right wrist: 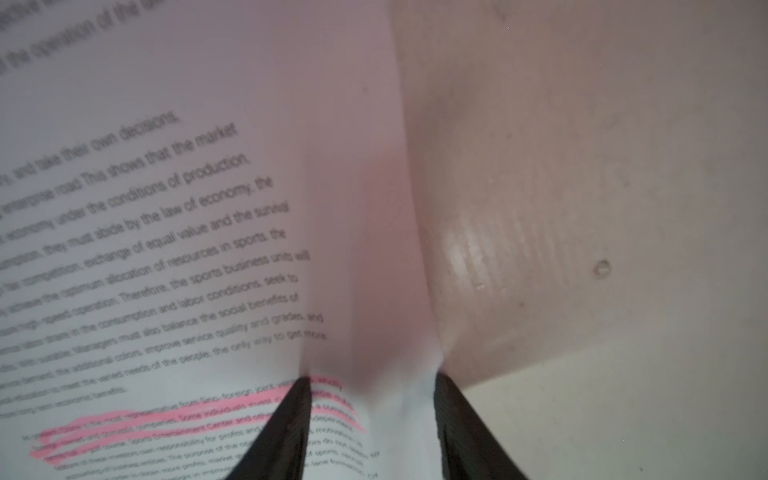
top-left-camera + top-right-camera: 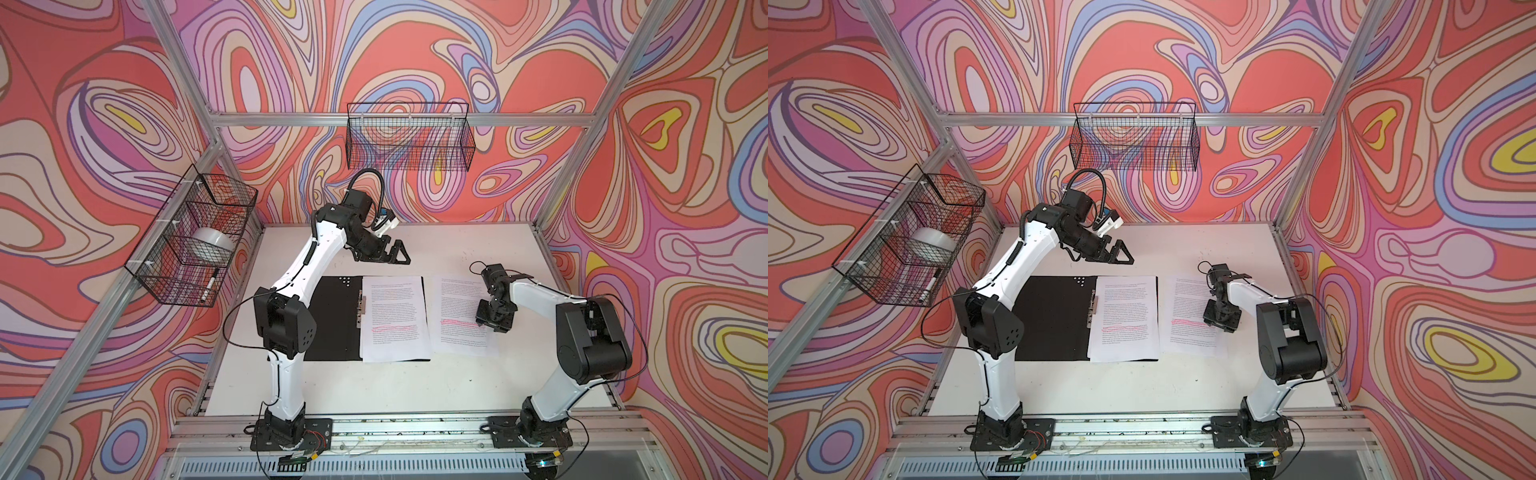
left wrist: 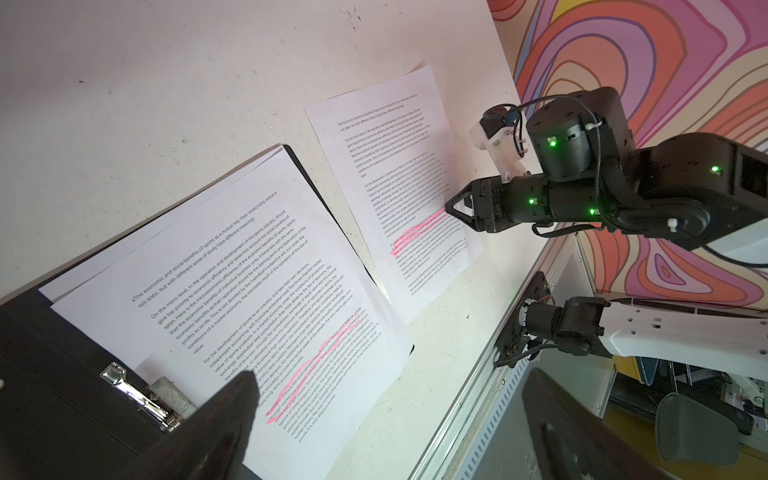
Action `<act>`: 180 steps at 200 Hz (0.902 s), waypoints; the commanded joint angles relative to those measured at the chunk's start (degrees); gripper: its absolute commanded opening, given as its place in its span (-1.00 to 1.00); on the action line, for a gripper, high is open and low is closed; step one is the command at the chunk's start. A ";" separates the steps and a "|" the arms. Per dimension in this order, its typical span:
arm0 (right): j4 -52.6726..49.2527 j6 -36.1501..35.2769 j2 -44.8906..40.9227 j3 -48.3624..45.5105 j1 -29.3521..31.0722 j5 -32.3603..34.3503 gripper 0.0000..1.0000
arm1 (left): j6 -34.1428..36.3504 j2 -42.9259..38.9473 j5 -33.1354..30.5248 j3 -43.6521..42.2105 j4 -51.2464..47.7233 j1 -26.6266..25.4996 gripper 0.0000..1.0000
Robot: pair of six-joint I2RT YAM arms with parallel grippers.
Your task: Put the files into the folder
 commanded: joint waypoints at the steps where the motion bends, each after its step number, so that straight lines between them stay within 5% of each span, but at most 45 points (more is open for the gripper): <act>1: 1.68 -0.70 1.57 -2.08 -0.39 2.49 -0.14 | 0.14 -0.70 -0.07 -0.42 -1.79 -0.35 1.00; 84: 0.65 -3.23 -4.09 -0.86 -0.51 1.89 -0.74 | -0.48 -0.43 -0.45 1.28 -2.14 -0.44 1.00; 180: -3.29 -6.83 -12.45 8.37 -0.39 -5.82 -0.85 | -2.21 0.95 -6.28 7.62 -3.97 1.18 1.00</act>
